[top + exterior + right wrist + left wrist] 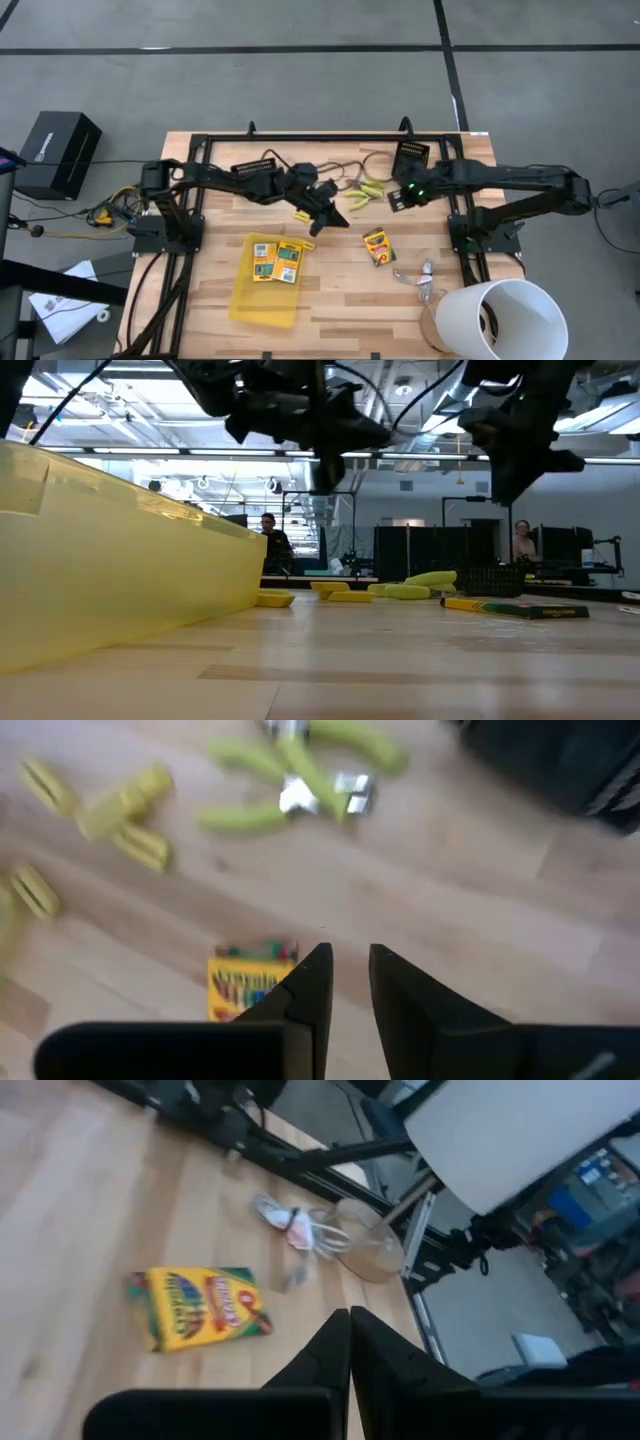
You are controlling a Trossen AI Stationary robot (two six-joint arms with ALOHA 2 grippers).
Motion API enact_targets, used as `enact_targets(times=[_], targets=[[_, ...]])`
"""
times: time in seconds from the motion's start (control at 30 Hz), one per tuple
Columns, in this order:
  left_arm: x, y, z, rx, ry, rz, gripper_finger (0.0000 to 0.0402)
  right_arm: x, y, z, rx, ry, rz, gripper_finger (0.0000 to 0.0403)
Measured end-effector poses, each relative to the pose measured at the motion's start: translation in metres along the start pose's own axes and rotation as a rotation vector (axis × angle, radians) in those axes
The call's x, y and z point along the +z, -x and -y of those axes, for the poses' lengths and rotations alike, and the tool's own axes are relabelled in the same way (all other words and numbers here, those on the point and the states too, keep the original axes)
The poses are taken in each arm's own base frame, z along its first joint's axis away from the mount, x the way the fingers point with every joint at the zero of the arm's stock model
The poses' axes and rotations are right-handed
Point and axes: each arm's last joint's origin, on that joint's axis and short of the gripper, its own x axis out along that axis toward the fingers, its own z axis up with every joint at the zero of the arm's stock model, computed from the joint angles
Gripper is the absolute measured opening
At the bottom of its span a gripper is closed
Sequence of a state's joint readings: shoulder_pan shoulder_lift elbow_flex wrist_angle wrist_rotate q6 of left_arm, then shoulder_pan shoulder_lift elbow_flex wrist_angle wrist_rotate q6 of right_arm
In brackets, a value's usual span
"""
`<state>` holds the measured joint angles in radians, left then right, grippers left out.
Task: Pick & Place School Supplies
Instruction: Put the yellow crayon box into the yellow bin
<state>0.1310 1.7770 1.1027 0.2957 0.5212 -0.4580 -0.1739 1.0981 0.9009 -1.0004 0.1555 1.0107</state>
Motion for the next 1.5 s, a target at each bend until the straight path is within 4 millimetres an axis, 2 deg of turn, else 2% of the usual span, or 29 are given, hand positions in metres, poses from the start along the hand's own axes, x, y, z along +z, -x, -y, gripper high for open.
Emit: enact_targets(times=[0.17,0.27,0.4,0.53,0.77,0.93,1.07,1.17,1.37,1.5], targets=[[0.001,-0.026,0.0,-0.024,-0.012,-0.012,0.0001,0.008,0.026,0.021,0.064,-0.054,0.121,0.006],[-0.005,-0.038,-0.005,-0.007,-0.002,-0.032,0.0001,0.009,0.04,0.033,0.113,-0.087,0.182,0.0055],[-0.016,-0.049,-0.014,0.055,-0.004,-0.044,0.0,0.006,0.056,0.046,0.153,-0.108,0.257,0.0041],[-0.026,-0.056,-0.019,0.089,-0.098,-0.061,0.0,0.003,0.065,0.053,0.192,-0.085,0.3,0.0027],[-0.039,-0.066,-0.025,0.078,-0.219,-0.108,0.0004,0.003,0.067,0.053,0.205,-0.063,0.313,0.0025],[-0.03,-0.065,-0.024,0.059,-0.246,-0.026,0.0022,0.002,0.072,0.054,0.244,-0.073,0.343,0.0029],[-0.023,-0.06,-0.034,0.127,-0.246,0.018,0.0033,0.002,0.079,0.055,0.311,-0.121,0.387,0.0025],[-0.022,-0.058,-0.038,0.143,-0.253,0.019,0.0027,0.004,0.083,0.054,0.35,-0.145,0.412,0.0022],[-0.037,-0.068,-0.035,0.126,-0.285,-0.05,0.0002,0.006,0.085,0.052,0.391,-0.167,0.429,0.0018],[-0.041,-0.071,-0.03,0.123,-0.285,-0.056,0.0005,0.003,0.08,0.051,0.4,-0.134,0.323,0.0014]])
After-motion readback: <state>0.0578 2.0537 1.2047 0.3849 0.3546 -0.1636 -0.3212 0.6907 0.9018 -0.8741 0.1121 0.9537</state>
